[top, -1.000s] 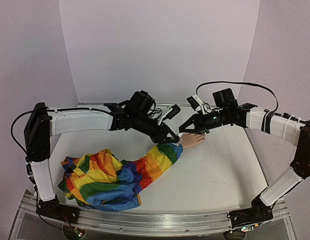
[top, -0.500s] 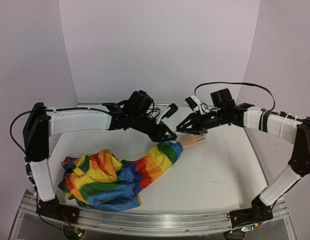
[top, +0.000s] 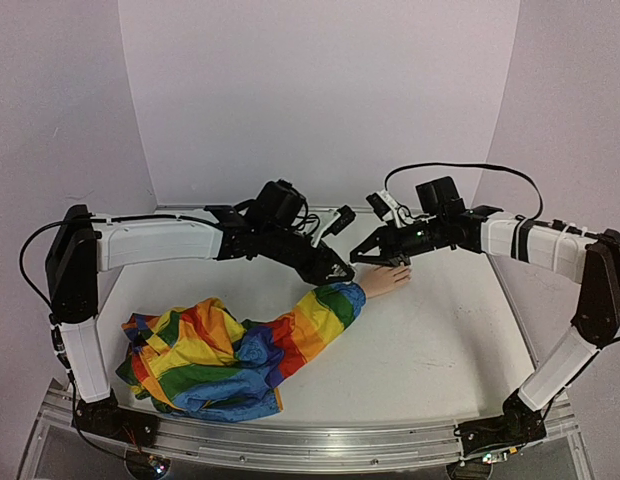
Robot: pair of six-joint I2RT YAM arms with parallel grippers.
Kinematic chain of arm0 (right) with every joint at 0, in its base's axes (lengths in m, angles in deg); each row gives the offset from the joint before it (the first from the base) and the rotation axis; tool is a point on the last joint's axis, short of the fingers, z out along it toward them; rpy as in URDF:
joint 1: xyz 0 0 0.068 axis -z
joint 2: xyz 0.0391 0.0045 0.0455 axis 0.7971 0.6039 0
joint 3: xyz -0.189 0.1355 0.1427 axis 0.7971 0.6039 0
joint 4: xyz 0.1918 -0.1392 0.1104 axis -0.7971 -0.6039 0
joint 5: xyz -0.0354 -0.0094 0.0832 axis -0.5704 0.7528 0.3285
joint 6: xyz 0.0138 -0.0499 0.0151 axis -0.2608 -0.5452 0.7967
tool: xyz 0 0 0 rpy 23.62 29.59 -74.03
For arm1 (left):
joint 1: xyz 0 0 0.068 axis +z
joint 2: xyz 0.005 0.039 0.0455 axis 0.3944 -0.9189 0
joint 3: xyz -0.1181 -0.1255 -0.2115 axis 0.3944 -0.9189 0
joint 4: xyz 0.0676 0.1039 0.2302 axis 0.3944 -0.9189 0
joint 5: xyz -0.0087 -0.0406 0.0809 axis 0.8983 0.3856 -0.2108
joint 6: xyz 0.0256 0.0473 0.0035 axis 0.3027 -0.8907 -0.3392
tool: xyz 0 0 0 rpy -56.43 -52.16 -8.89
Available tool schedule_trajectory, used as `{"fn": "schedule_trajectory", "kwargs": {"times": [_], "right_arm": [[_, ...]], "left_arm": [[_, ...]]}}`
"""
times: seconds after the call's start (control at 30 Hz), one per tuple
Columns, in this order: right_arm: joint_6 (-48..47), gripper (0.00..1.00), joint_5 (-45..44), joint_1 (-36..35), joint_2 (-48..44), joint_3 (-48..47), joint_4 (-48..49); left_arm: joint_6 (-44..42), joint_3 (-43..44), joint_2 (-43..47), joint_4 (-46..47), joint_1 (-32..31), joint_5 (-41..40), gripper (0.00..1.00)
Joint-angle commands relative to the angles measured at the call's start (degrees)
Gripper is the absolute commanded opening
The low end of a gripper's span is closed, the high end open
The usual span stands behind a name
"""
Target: Paint the nails
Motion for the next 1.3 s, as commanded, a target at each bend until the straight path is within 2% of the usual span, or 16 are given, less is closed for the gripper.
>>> {"fn": "schedule_trajectory", "kwargs": {"times": [0.0, 0.2, 0.63, 0.83, 1.03, 1.13, 1.27], "right_arm": [[1.09, 0.0, 1.81, -0.3, -1.24, -1.27, 2.67], [1.62, 0.0, 2.24, -0.3, -1.37, -0.72, 3.33], [2.79, 0.0, 2.3, -0.74, -2.33, 0.01, 4.12], [2.93, 0.0, 2.24, -1.14, -2.37, -0.16, 4.12], [0.8, 0.0, 3.49, -1.35, -2.58, -0.57, 3.91], [-5.84, 0.0, 6.63, -1.33, -3.95, -0.94, 2.51], [-21.6, 0.0, 19.85, -1.82, -9.35, -0.46, 0.94]], "left_arm": [[-0.11, 1.04, 1.7, 1.87, -0.07, 0.65, 0.39], [-0.04, 1.16, 1.64, 1.87, -0.05, 0.48, 0.39], [-0.05, 2.5, 1.3, 2.22, -0.11, -0.21, 0.25], [0.12, 2.84, 1.2, 2.81, -0.09, -0.68, 0.15], [0.47, 3.06, 1.77, 3.96, -0.05, 0.37, 0.0], [-0.24, 2.28, 2.92, 5.59, 0.41, 6.32, 0.0], [-2.91, -3.62, 7.58, 13.46, 0.91, 19.93, 0.0]]}}
